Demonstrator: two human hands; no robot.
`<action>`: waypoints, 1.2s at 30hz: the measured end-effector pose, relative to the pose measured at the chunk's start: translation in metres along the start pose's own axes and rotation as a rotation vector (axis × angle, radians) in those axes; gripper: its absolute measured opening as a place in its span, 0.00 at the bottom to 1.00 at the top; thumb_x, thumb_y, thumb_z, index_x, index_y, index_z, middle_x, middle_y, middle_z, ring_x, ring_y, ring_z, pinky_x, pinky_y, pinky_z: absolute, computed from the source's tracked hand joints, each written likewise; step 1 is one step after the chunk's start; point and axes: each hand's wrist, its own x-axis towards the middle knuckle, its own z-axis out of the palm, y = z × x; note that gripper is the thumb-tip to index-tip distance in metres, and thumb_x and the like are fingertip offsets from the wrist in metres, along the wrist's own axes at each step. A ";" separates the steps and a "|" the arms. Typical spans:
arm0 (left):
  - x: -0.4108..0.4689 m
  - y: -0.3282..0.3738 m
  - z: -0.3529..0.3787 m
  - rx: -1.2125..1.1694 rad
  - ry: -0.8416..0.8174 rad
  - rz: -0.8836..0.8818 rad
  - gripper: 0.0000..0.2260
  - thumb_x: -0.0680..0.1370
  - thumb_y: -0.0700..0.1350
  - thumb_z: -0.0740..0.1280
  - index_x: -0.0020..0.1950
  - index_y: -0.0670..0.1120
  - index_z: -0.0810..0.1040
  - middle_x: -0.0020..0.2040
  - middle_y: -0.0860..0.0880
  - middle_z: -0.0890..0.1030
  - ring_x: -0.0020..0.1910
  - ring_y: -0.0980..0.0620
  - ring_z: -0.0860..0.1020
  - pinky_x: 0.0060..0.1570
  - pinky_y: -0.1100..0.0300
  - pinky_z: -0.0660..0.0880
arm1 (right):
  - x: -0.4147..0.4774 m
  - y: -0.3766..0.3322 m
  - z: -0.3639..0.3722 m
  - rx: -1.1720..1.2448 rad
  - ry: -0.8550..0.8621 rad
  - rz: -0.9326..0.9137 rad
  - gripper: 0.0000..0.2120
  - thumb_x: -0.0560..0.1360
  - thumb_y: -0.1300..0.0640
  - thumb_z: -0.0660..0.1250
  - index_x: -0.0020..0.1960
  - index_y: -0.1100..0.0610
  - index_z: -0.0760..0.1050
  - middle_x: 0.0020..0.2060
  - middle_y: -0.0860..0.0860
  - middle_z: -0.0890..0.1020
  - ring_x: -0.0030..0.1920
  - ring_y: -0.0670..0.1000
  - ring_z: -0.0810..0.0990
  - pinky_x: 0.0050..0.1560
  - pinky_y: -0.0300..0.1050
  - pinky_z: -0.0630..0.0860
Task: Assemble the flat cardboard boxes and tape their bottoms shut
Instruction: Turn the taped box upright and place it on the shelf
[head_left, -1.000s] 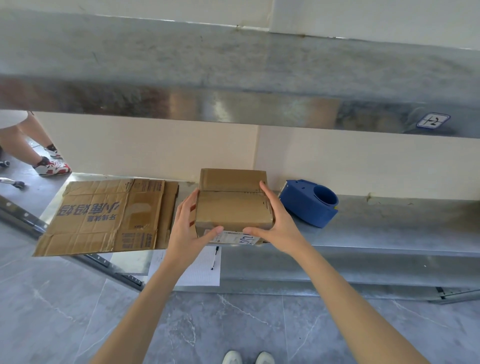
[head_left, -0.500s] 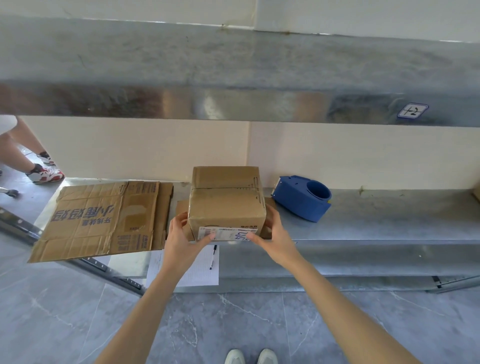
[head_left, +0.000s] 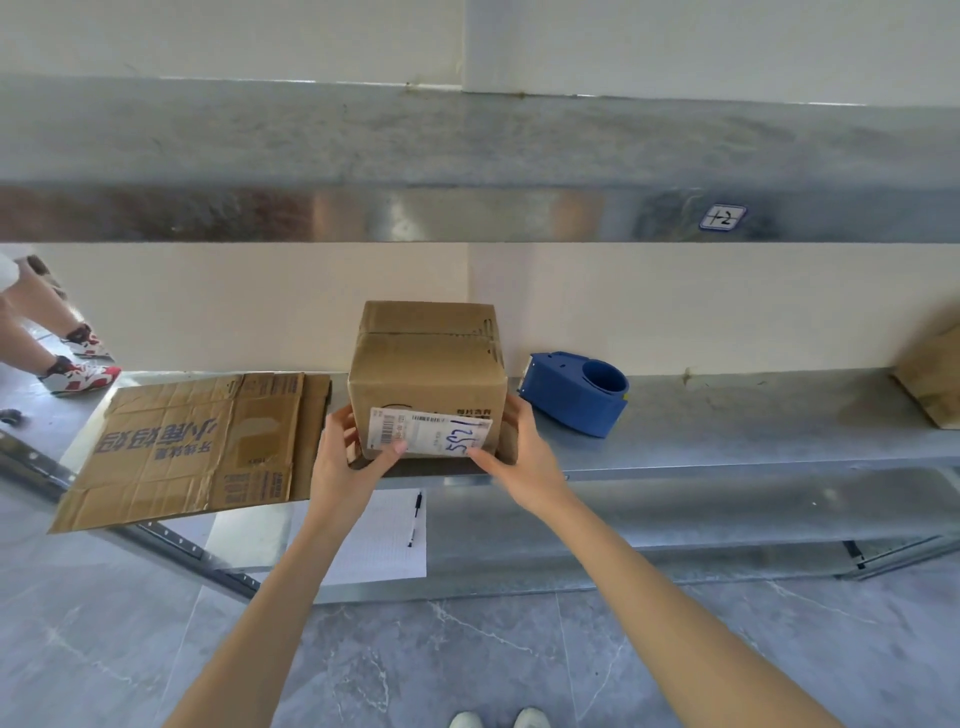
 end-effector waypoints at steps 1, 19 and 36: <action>0.000 0.003 -0.001 0.012 -0.010 0.017 0.29 0.73 0.46 0.76 0.68 0.55 0.64 0.65 0.54 0.73 0.59 0.67 0.73 0.57 0.65 0.72 | -0.001 -0.002 -0.002 0.002 0.011 -0.009 0.40 0.73 0.53 0.75 0.76 0.43 0.54 0.65 0.36 0.73 0.66 0.37 0.72 0.69 0.53 0.71; -0.018 0.045 0.001 0.046 0.010 0.125 0.40 0.72 0.47 0.77 0.77 0.56 0.58 0.72 0.56 0.69 0.69 0.56 0.70 0.71 0.50 0.68 | 0.000 -0.026 -0.025 -0.051 0.093 -0.108 0.47 0.71 0.59 0.77 0.78 0.44 0.53 0.58 0.18 0.64 0.58 0.23 0.67 0.61 0.37 0.69; -0.036 0.034 -0.005 0.042 0.143 0.004 0.31 0.69 0.42 0.79 0.66 0.57 0.68 0.59 0.63 0.73 0.64 0.59 0.69 0.52 0.73 0.69 | 0.000 -0.032 -0.018 -0.189 0.171 -0.017 0.43 0.70 0.52 0.78 0.76 0.44 0.57 0.69 0.51 0.74 0.68 0.57 0.73 0.67 0.56 0.70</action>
